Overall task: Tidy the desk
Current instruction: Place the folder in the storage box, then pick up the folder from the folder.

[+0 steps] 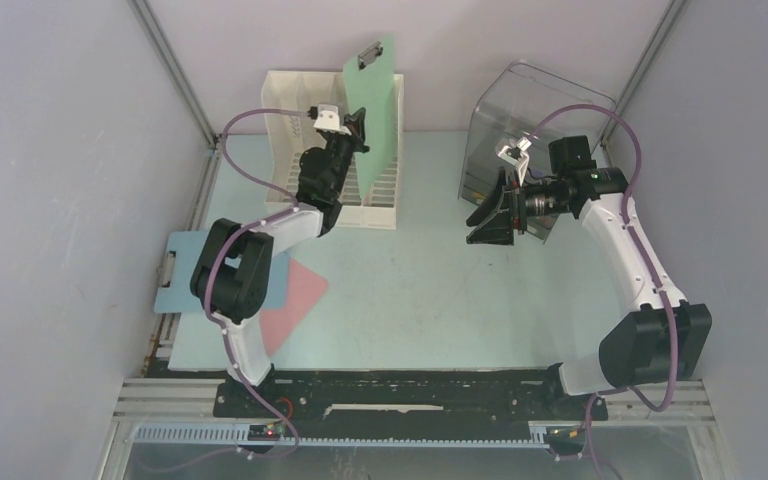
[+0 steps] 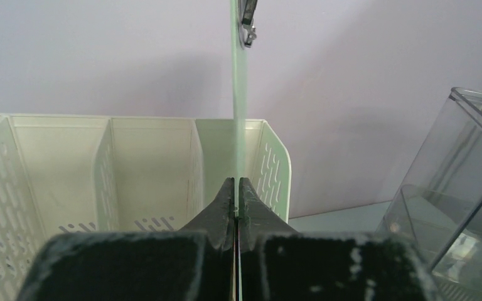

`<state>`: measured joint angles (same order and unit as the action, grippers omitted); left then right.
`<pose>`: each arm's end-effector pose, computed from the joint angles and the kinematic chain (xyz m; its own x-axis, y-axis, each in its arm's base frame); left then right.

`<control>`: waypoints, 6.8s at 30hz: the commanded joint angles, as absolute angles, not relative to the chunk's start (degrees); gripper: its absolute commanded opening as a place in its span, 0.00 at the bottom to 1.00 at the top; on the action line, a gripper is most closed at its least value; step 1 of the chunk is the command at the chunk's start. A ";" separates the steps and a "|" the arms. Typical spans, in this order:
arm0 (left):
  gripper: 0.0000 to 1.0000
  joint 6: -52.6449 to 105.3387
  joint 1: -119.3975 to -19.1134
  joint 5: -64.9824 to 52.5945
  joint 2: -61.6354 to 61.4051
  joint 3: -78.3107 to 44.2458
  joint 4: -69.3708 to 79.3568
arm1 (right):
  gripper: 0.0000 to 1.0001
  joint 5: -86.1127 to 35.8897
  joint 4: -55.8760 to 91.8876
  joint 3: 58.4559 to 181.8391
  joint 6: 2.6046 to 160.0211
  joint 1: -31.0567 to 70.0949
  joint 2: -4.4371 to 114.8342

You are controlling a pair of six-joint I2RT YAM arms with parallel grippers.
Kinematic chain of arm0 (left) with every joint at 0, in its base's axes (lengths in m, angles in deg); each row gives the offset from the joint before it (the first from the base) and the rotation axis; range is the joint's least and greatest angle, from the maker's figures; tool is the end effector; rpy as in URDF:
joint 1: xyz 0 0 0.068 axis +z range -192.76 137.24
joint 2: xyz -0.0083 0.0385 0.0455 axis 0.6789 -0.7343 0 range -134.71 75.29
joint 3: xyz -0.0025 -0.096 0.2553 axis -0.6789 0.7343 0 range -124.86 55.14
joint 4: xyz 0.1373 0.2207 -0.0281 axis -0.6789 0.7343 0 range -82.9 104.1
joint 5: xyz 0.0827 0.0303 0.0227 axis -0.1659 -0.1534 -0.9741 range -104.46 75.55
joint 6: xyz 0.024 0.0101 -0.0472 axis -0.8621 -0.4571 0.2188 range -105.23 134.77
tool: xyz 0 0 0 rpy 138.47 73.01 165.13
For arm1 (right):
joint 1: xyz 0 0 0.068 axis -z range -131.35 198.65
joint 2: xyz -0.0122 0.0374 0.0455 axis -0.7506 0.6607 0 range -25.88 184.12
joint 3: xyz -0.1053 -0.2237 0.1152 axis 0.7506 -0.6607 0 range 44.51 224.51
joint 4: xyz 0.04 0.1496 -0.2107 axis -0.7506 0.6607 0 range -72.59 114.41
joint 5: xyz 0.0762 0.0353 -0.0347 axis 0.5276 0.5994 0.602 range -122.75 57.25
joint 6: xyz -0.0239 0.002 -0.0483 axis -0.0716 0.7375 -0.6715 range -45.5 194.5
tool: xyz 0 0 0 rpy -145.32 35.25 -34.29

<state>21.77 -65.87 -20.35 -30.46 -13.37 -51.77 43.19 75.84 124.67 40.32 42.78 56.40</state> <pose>0.3922 -0.1633 0.3074 0.2995 -0.2597 -0.9181 0.3418 0.9276 -0.1509 0.2673 0.0622 0.3540 -0.4362 -0.1820 -0.8812 -0.8996 0.1096 0.4227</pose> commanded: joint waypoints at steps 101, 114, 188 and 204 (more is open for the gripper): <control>0.00 17.71 -68.33 -22.37 -30.50 -16.11 -56.35 | 0.75 44.78 77.22 124.67 37.54 43.89 54.36; 0.48 19.27 -68.42 -24.77 -30.96 -11.20 -56.68 | 0.75 44.86 78.51 125.20 36.27 43.90 54.74; 0.71 27.46 -65.66 -59.29 -22.36 -5.60 33.82 | 0.75 44.05 80.46 125.83 34.26 44.43 56.67; 0.71 21.19 -65.77 -61.67 -22.20 -0.18 25.95 | 0.74 44.82 81.43 126.21 33.72 45.11 56.74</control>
<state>22.67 -65.50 -59.84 -24.04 -2.12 29.64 43.21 80.89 124.70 34.77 44.35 56.75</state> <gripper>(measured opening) 0.722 0.746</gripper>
